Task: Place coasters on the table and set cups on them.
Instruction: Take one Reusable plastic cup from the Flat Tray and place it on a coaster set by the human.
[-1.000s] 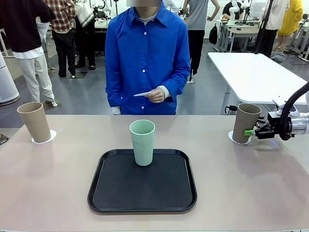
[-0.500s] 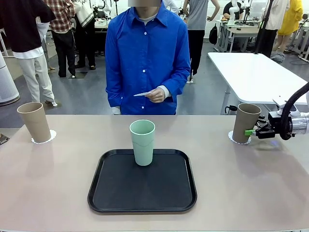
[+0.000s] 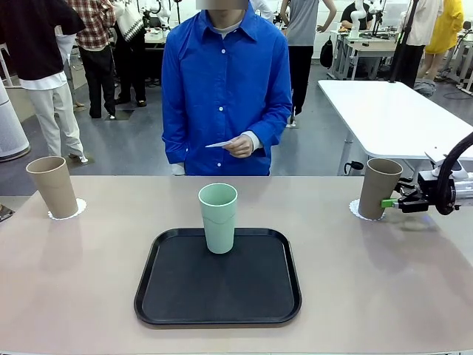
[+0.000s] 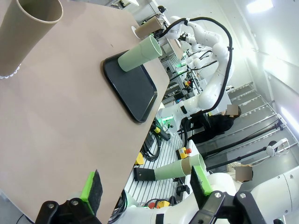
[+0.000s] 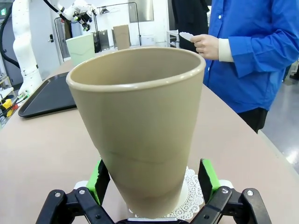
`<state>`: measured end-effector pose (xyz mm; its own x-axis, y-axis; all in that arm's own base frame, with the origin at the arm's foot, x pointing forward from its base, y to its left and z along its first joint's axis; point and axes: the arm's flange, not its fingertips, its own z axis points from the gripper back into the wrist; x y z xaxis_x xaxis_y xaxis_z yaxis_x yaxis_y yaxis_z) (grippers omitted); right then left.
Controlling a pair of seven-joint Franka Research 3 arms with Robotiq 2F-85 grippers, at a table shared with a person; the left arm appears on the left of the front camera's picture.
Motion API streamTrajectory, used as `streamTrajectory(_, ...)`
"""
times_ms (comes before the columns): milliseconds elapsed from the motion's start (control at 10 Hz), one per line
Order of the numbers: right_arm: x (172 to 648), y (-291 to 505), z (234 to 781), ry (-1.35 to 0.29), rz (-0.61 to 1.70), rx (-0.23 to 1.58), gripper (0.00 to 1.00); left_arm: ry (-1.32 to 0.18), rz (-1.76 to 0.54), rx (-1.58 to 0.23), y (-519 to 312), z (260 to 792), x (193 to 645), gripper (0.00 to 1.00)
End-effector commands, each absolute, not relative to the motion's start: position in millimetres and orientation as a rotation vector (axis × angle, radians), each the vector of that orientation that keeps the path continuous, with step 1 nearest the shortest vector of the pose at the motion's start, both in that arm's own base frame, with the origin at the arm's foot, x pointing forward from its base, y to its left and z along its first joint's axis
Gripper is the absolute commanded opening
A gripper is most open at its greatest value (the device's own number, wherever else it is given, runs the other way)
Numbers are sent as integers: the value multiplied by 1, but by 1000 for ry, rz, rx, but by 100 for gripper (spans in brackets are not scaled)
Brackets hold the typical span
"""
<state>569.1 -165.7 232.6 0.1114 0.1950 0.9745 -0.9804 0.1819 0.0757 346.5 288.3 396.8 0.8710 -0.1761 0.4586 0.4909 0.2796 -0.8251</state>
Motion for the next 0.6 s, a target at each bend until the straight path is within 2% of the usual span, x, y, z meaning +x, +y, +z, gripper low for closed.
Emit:
streamTrajectory(0, 574, -172, 232, -1038, 1128, 991, 100, -303, -452, -1207, 289, 399, 346, 100)
streamTrajectory(500, 564, -188, 237, -1033, 1121, 979, 100, -303, -452, -1207, 289, 399, 346, 100)
